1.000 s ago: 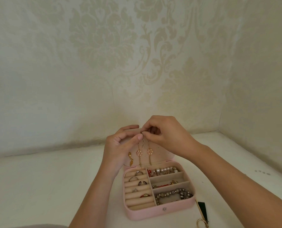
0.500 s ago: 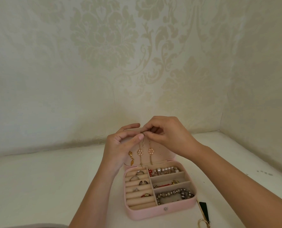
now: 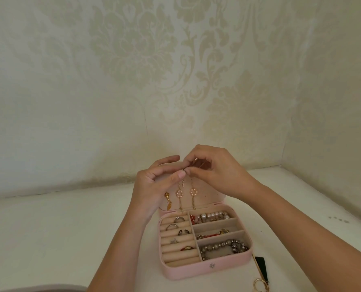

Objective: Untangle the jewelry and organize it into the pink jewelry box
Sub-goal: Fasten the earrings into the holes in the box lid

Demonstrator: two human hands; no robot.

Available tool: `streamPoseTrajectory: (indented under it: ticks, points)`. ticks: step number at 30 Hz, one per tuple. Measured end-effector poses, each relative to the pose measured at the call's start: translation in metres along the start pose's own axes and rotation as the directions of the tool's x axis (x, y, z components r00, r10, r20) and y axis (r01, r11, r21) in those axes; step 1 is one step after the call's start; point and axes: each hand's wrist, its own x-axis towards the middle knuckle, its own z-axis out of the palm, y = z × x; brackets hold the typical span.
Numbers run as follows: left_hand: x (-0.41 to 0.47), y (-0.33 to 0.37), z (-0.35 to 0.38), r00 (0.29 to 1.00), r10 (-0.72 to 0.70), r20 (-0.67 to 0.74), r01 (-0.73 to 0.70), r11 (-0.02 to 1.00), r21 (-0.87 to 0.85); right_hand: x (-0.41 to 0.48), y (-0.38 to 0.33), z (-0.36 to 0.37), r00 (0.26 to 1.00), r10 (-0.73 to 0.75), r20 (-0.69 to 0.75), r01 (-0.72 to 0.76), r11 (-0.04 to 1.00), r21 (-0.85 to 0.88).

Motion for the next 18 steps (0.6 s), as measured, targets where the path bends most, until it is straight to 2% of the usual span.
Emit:
streamPoseTrajectory:
  ticks: [3, 7, 11, 14, 18]
  points:
    - [-0.001, 0.001, 0.000, 1.000, 0.001, -0.008, -0.001, 1.000, -0.002, 0.000, 0.002, 0.003, 0.998, -0.066, -0.006, 0.065, 0.994, -0.086]
    - [-0.001, 0.001, 0.002, 0.999, 0.005, -0.040, -0.004, 1.000, 0.022, 0.001, 0.003, 0.002, 0.995, -0.085, -0.047, 0.078, 0.987, -0.139]
    - [-0.001, 0.000, 0.002, 0.993, 0.043, -0.108, -0.028, 0.990, 0.140, 0.003, 0.008, -0.001, 0.992, -0.090, -0.091, 0.066, 0.969, -0.239]
    - [-0.001, -0.003, 0.000, 0.988, 0.069, -0.137, -0.034, 0.969, 0.245, 0.004, 0.016, -0.005, 0.991, -0.029, -0.132, -0.015, 0.946, -0.323]
    - [-0.002, -0.007, -0.001, 0.984, 0.089, -0.153, -0.034, 0.944, 0.330, 0.003, 0.022, -0.006, 0.995, 0.077, -0.070, -0.097, 0.932, -0.350]
